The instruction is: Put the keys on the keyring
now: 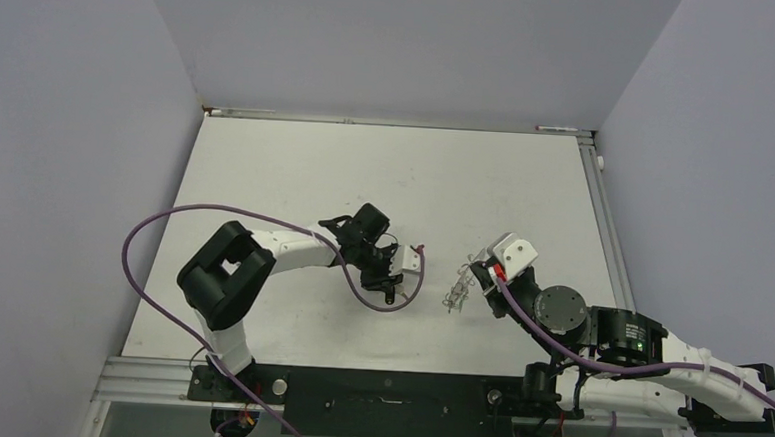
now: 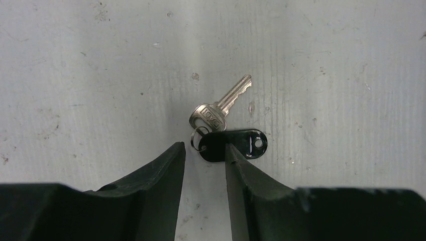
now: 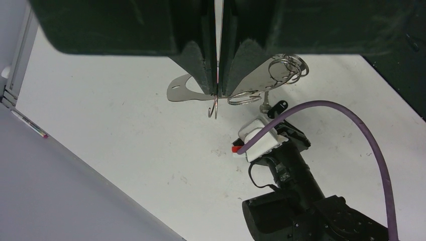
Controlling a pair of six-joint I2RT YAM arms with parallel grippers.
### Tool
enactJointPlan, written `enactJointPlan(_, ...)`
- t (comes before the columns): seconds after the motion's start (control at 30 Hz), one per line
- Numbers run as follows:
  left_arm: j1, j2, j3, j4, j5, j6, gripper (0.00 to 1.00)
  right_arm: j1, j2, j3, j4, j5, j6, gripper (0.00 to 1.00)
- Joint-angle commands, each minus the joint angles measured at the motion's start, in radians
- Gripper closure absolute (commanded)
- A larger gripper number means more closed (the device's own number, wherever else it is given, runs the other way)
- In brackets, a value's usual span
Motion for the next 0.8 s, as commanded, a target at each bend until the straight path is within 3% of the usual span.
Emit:
enactJointPlan(0.0, 0.006, 0.017, 0.056, -0.008, 0.024, 0.023, 0.68, 0.004, -0.001, 0.031, 0.024, 0.014, -0.006, 0.95)
enactJointPlan(0.4, 0.007, 0.073, 0.143, -0.141, 0.056, 0.056, 0.77, 0.004, -0.009, 0.031, 0.015, 0.009, -0.001, 0.95)
enactJointPlan(0.77, 0.01, 0.102, 0.2, -0.216, 0.057, 0.006, 0.71, 0.004, -0.012, 0.037, 0.003, 0.007, 0.003, 0.95)
